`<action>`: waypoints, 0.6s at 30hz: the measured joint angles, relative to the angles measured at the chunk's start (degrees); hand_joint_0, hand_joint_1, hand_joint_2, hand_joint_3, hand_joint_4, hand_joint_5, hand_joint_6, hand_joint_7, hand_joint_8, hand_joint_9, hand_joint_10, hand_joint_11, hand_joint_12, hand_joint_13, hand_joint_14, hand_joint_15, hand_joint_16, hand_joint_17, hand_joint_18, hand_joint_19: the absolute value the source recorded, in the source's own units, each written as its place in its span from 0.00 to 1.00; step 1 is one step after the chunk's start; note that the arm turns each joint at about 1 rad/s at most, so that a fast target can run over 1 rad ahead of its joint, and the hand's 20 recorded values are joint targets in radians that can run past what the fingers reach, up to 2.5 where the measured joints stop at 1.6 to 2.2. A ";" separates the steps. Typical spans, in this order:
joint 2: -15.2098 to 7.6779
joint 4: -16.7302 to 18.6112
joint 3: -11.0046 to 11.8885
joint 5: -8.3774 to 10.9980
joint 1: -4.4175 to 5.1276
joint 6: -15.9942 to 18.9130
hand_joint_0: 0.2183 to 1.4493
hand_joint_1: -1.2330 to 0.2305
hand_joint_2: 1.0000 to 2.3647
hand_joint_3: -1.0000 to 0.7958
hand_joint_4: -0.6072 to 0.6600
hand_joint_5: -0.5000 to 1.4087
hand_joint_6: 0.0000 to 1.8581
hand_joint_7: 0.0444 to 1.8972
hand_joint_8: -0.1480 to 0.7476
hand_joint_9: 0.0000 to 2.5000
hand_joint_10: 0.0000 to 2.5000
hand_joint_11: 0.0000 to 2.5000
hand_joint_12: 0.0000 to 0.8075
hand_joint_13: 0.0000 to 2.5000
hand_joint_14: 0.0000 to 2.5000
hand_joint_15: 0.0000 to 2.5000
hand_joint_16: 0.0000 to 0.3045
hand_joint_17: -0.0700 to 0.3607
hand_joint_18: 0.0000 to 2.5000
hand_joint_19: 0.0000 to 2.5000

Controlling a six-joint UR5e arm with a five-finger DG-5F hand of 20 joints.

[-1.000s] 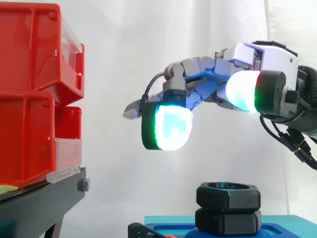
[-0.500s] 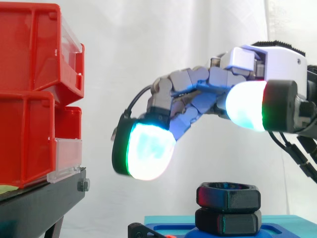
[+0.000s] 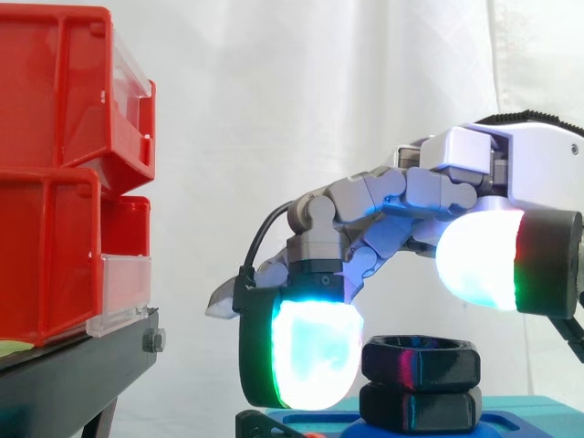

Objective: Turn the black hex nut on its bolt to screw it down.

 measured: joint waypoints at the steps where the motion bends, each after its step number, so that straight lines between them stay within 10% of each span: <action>1: 0.00 -0.05 0.01 -0.01 0.00 0.00 0.22 0.72 0.00 0.28 0.50 0.27 0.27 0.65 0.48 0.35 0.00 0.04 0.41 0.21 0.00 0.00 0.17 0.43 0.16 0.21; 18: 0.00 -0.14 -0.03 -1.26 -1.19 -1.62 0.22 0.72 0.00 0.28 0.58 0.26 0.27 0.70 0.49 0.36 0.00 0.05 0.41 0.22 0.00 0.00 0.17 0.43 0.16 0.21</action>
